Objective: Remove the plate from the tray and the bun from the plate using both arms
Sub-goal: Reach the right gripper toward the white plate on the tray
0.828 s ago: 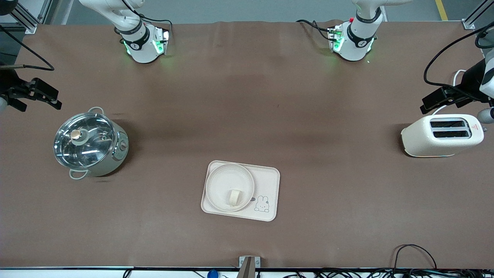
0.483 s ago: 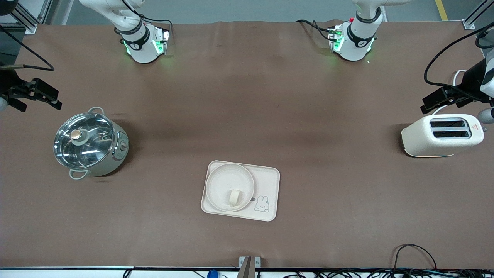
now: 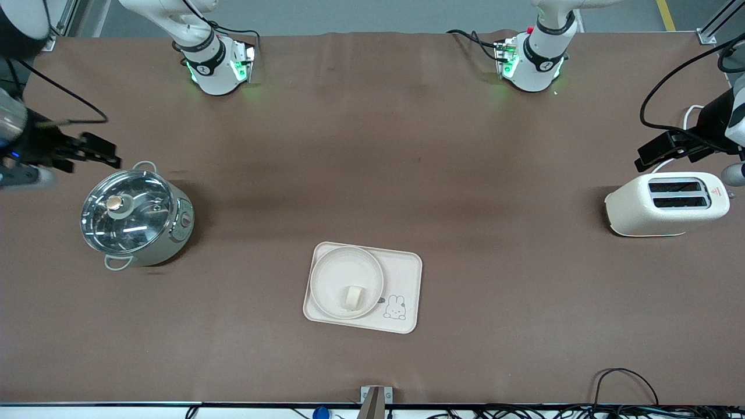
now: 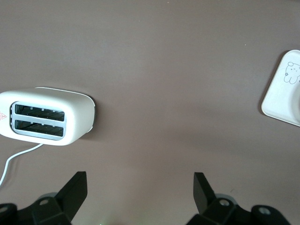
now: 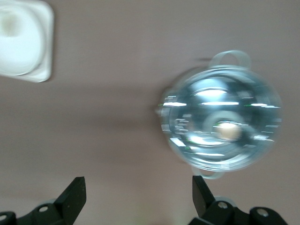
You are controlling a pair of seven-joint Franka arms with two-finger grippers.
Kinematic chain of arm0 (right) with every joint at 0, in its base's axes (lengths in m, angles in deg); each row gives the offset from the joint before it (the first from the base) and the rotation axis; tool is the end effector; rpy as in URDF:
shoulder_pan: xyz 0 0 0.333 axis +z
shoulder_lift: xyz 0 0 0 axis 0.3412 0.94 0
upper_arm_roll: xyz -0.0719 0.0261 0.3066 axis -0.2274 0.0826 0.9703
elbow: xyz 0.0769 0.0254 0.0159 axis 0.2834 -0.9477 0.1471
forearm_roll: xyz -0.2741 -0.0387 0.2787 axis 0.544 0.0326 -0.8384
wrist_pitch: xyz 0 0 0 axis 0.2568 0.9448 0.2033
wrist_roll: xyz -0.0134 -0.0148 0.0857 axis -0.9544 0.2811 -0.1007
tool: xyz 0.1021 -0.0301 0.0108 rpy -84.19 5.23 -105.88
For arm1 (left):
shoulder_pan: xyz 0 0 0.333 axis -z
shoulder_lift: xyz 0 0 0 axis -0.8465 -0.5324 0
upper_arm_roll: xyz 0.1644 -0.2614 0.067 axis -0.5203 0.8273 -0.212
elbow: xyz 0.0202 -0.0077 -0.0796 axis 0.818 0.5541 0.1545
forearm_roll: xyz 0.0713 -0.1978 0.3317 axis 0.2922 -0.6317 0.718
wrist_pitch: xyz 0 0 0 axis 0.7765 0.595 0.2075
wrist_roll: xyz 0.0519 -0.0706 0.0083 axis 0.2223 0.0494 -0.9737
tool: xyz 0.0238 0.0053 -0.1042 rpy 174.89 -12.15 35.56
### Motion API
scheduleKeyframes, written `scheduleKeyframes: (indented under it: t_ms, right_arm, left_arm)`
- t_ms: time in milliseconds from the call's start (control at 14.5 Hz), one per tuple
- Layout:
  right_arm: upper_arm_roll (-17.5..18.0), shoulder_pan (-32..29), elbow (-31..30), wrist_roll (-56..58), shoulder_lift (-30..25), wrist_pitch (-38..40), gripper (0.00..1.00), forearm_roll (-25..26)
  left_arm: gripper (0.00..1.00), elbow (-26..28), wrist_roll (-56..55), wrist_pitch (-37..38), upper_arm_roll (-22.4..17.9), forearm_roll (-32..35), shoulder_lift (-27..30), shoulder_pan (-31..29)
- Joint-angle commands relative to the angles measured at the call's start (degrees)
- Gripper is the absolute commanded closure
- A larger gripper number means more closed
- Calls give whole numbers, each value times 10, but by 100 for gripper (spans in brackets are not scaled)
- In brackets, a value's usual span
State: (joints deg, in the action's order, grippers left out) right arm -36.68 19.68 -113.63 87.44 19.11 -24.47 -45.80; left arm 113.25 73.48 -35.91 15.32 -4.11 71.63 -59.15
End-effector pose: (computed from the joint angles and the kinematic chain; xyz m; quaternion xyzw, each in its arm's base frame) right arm 0.5731 0.0200 0.5516 -0.9940 -0.0342 0.0727 0.0745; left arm 0.5757 -0.0447 0.6449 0.9963 0.0855 -0.0083 0.0009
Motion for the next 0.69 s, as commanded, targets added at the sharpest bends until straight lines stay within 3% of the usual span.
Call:
scheduleKeyframes:
  t_ms: [0, 276, 483, 621]
  right_arm:
    - [3, 14, 7, -19, 68, -45, 0, -83]
    - [3, 96, 10, -126, 176, -215, 0, -151]
    - [3, 146, 15, -133, 258, -356, 0, -217]
    - [3, 178, 22, -133, 308, -436, 9, -239]
  left_arm:
    - [0, -16, 2, 6, 0, 7, -7, 3]
    - [0, -31, 1, 2, 0, 7, -18, 1]
    - [0, -29, 0, 4, 0, 8, -18, -1]
    - [0, -27, -1, 4, 1, 9, -15, 3]
